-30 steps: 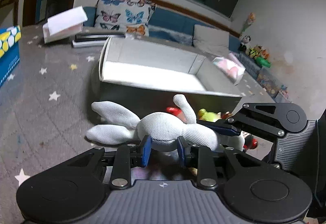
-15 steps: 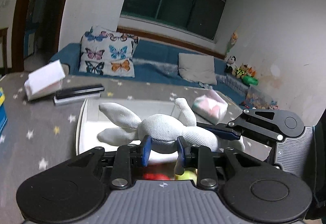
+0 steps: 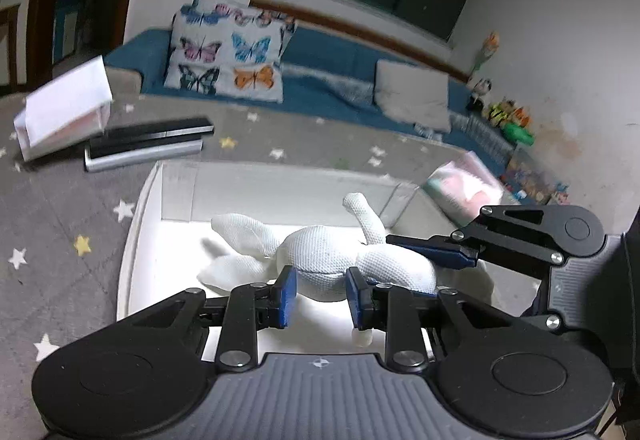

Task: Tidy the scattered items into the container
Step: 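Lower the rabbit into the box and open both tools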

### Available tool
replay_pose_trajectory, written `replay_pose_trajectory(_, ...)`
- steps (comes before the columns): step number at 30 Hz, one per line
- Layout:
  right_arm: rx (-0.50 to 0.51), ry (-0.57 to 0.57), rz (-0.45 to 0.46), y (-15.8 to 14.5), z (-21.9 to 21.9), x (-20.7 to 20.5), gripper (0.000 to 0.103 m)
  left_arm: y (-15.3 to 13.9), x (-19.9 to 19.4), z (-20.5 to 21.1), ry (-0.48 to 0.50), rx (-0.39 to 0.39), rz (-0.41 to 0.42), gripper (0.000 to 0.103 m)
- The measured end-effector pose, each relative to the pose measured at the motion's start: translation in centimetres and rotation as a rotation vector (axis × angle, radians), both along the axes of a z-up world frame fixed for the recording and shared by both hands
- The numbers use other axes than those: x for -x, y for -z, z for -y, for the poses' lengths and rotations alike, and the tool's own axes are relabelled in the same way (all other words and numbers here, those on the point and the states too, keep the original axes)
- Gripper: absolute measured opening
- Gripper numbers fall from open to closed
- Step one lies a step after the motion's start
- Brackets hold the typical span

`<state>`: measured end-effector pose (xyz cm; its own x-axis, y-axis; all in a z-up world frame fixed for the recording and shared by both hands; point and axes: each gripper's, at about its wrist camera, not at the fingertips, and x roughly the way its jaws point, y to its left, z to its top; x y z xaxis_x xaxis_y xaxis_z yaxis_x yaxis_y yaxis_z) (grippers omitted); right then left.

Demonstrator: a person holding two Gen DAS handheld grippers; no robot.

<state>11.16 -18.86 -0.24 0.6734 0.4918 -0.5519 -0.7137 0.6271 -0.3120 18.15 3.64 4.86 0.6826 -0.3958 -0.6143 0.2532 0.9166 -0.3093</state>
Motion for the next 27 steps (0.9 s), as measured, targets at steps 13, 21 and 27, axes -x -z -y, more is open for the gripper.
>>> replay_pose_trajectory(13, 0.020, 0.008, -0.205, 3.4, 0.9, -5.4, 0.028, 3.6, -3.4, 0.9, 0.002, -0.034, -0.131, 0.029)
replay_pose_trajectory(21, 0.011, 0.069, -0.181, 2.8, 2.0, -5.0, 0.040, 3.7, -2.9, 0.9, -0.019, -0.051, -0.148, 0.029)
replay_pose_trajectory(27, -0.062, 0.133, -0.160, 1.5, 3.5, -3.5, 0.041, 2.8, -1.7, 1.4, -0.024, -0.062, -0.111, 0.029)
